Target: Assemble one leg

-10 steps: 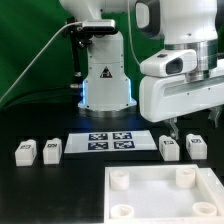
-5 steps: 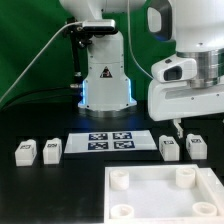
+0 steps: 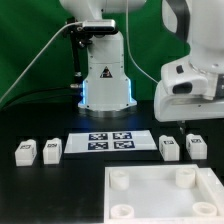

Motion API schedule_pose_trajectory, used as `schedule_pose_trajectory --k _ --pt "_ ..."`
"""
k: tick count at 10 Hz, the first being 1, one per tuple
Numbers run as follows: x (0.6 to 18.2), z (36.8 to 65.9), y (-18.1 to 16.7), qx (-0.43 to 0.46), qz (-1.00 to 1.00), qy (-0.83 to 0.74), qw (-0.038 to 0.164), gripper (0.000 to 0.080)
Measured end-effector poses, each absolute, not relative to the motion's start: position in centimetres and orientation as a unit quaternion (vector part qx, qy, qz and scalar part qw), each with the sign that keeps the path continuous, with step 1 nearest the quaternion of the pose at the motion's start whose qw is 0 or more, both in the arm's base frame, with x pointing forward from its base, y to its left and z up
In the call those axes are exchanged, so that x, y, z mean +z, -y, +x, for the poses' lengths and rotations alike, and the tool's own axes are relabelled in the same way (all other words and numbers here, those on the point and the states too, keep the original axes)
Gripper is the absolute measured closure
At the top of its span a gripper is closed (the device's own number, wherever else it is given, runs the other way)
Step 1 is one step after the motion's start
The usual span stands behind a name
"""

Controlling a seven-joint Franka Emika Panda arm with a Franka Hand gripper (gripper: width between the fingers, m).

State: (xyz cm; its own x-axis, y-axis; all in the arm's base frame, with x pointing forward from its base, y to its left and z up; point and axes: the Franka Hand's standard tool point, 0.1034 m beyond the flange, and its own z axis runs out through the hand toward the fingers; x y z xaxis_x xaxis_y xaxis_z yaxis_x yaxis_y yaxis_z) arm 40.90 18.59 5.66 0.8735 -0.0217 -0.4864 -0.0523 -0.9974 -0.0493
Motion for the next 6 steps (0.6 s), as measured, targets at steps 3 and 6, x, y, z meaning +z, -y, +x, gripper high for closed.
schedule_pose_trajectory --k 3,6 --pt "5.24 40.48 -18.10 0.361 -0.932 -0.011 0.026 0.0151" --pt "4.87 40.79 -18.23 0.361 -0.932 -0.012 0.027 0.0151"
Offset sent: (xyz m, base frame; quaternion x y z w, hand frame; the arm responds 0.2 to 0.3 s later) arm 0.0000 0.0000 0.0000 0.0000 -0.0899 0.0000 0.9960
